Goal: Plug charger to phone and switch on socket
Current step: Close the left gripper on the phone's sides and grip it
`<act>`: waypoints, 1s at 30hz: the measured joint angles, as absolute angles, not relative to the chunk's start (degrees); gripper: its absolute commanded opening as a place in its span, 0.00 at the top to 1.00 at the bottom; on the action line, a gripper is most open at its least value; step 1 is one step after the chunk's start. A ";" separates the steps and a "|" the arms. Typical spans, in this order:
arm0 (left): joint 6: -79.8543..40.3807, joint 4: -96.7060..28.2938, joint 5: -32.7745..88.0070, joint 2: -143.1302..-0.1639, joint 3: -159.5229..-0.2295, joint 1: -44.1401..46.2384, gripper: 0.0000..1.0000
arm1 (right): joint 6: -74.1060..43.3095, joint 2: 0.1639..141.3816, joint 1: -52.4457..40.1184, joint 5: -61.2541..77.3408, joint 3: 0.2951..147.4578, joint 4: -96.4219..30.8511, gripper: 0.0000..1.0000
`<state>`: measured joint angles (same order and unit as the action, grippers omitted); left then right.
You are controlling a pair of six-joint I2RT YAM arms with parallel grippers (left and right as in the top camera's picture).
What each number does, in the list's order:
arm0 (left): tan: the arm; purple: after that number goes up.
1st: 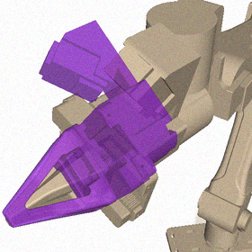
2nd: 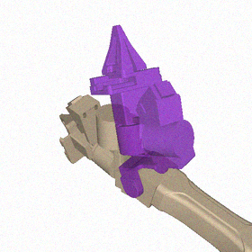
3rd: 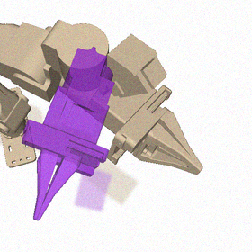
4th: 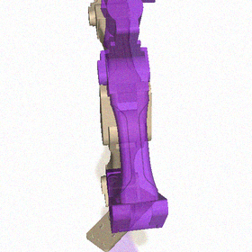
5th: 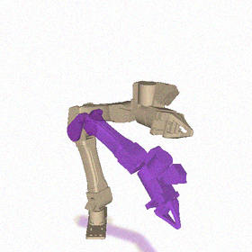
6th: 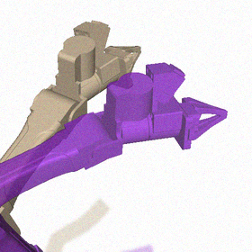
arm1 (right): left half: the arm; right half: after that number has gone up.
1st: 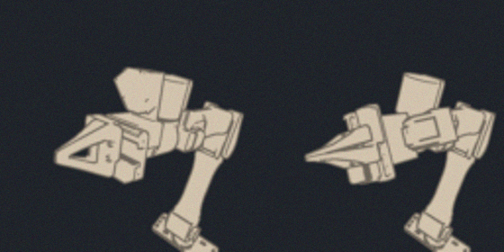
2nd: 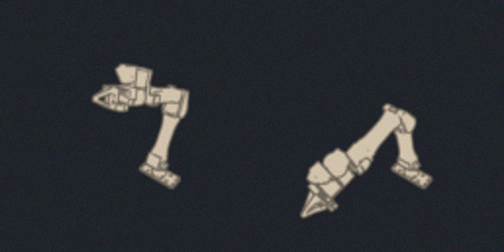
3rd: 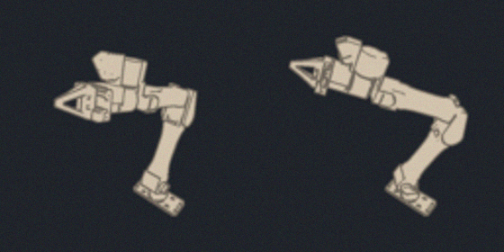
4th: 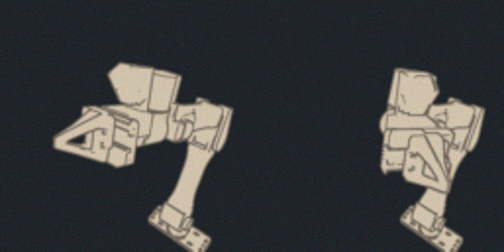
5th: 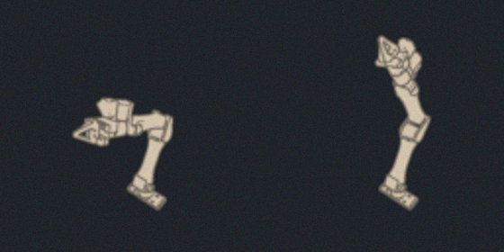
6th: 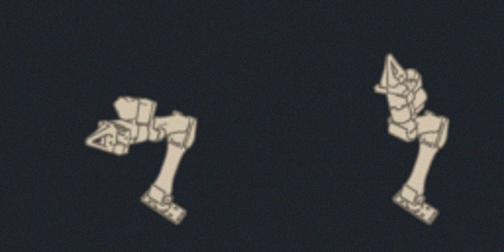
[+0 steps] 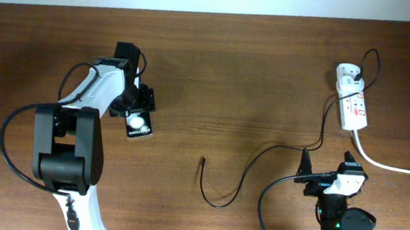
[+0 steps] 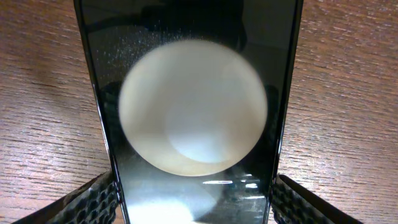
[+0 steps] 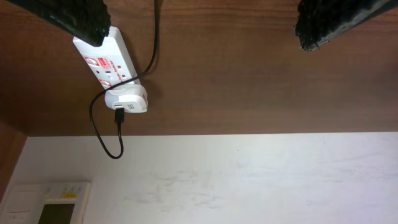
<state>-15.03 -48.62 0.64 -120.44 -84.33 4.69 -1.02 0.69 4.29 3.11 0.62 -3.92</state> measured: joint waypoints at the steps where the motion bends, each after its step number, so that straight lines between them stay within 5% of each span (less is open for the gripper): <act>1: -15.05 -48.62 0.64 -120.44 -84.33 4.69 0.20 | -1.04 0.69 4.29 3.11 0.60 -3.92 0.01; 4: -15.20 -48.58 1.13 -120.44 -84.42 4.69 0.01 | -1.04 0.69 4.29 3.14 0.62 -3.92 0.01; 30: -18.94 -49.63 -1.50 -120.68 -84.60 6.42 0.01 | -1.04 0.69 4.29 3.11 0.62 -3.92 0.01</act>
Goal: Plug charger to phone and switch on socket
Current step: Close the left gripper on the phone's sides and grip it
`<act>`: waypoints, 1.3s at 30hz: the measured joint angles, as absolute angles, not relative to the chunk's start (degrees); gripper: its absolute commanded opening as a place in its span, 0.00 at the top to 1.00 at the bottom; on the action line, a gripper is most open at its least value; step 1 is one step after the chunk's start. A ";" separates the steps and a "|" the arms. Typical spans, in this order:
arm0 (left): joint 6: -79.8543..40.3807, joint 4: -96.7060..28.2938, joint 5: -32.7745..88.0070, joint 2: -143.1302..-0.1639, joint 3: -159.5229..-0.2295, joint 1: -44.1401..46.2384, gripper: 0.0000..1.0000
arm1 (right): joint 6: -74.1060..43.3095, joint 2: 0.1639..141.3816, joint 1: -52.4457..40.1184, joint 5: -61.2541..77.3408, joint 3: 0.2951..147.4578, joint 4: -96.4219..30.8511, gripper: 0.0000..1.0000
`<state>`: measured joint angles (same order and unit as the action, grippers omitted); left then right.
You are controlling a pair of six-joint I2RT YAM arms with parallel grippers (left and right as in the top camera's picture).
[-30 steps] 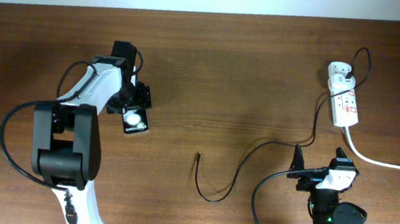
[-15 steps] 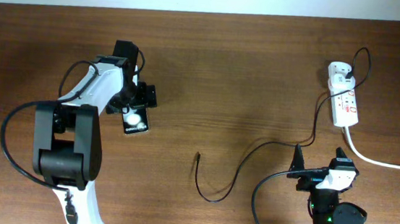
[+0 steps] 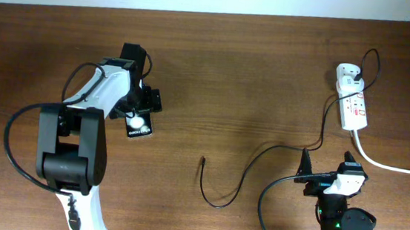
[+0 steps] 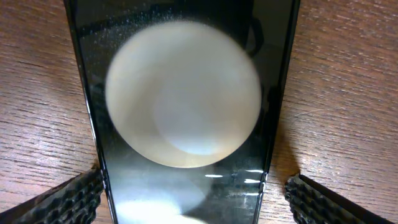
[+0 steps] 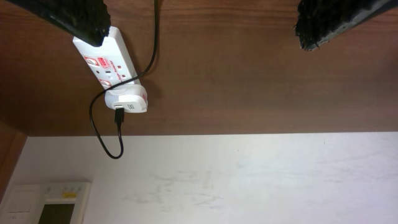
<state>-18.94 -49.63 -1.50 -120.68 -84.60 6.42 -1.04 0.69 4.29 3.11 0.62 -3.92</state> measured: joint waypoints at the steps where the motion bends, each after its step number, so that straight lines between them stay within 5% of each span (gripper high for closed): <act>1: -19.11 -49.60 -1.50 -120.70 -84.60 6.42 0.01 | -1.06 0.69 4.29 3.11 0.62 -3.92 0.01; 11: -19.33 -49.43 -1.54 -120.73 -84.60 6.42 0.00 | -1.08 0.69 4.29 3.14 0.62 -3.92 0.01; 16: -19.55 -49.21 -1.58 -120.73 -84.60 6.48 0.13 | -1.04 0.69 4.29 3.14 0.62 -3.92 0.01; 39: -19.55 -47.09 -2.42 -120.77 -84.53 6.63 0.09 | -1.06 0.69 4.29 3.14 0.62 -3.92 0.01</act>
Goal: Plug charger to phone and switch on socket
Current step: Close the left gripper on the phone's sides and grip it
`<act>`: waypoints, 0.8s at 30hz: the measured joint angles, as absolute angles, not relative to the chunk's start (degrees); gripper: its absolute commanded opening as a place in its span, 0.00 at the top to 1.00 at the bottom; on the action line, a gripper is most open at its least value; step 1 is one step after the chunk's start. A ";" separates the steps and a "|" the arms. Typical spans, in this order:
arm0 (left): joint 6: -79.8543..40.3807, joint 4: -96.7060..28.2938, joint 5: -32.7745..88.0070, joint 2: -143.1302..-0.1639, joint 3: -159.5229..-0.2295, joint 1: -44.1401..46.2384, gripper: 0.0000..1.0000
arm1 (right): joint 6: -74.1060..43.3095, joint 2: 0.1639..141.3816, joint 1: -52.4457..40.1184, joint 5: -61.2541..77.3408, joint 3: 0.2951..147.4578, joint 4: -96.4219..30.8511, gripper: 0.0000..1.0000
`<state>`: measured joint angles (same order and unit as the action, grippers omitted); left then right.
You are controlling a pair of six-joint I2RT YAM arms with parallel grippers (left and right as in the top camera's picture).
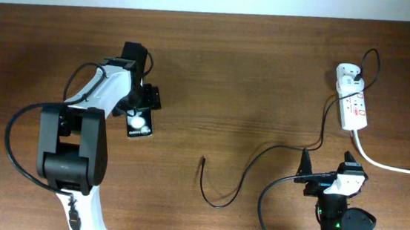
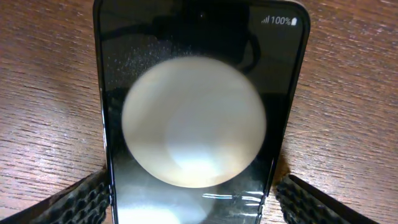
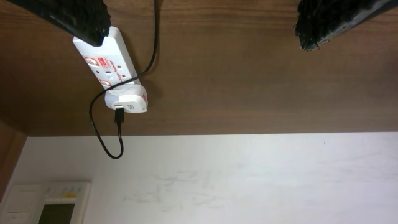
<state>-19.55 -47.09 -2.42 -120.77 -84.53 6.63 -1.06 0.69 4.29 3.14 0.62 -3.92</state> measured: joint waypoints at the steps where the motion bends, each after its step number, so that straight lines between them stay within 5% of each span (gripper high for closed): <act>1: -19.55 -47.05 -2.42 -120.77 -84.47 6.66 0.09 | -1.04 0.69 4.29 3.11 0.60 -3.92 0.01; 14: -19.53 -46.87 -2.44 -120.77 -84.33 6.68 0.23 | -1.06 0.69 4.29 3.14 0.60 -3.92 0.01; 24: -19.55 -46.89 -2.44 -120.77 -84.33 6.68 0.49 | -1.04 0.69 4.29 3.11 0.62 -3.92 0.01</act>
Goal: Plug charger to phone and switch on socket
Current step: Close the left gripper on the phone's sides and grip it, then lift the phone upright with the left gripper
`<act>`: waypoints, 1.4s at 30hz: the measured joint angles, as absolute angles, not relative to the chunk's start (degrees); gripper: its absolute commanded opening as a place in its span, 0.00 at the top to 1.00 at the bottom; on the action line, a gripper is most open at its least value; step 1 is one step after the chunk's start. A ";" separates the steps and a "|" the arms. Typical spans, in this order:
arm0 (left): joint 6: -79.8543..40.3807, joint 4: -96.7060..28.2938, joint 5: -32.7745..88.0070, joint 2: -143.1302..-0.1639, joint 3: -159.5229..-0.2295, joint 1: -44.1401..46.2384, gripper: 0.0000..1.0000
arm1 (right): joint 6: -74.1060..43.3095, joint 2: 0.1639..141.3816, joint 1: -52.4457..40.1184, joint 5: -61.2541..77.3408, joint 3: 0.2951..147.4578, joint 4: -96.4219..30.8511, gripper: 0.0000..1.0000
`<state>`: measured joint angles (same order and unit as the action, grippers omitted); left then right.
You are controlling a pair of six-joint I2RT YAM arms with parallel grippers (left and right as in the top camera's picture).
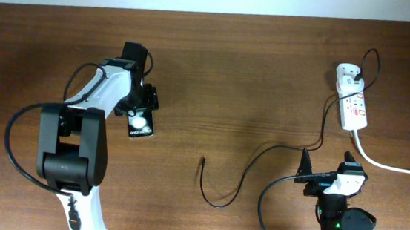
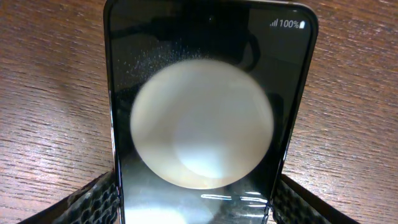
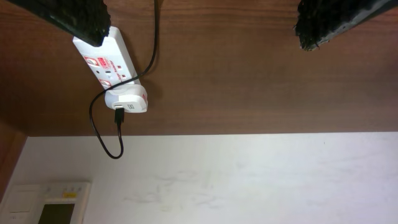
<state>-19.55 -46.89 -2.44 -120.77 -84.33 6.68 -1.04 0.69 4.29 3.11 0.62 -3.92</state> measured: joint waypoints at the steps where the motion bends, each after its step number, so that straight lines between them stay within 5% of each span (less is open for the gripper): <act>1: -19.55 -46.89 -2.44 -120.77 -84.33 6.68 0.55 | -1.04 0.69 4.29 3.11 0.62 -3.92 0.01; 7: -19.55 -46.98 -2.42 -120.77 -84.33 6.68 1.00 | -1.06 0.69 4.29 3.11 0.62 -3.92 0.01; 23: -19.55 -60.58 0.47 -122.83 -96.23 6.74 1.00 | -1.06 0.69 4.29 3.14 0.62 -3.92 0.01; 34: -21.02 -56.25 51.94 -122.83 -96.33 6.79 1.00 | -1.06 0.69 4.29 3.14 0.62 -3.92 0.01; 42: -48.36 -48.56 73.14 -122.85 -96.62 6.79 1.00 | -1.06 0.69 4.29 3.11 0.60 -3.92 0.01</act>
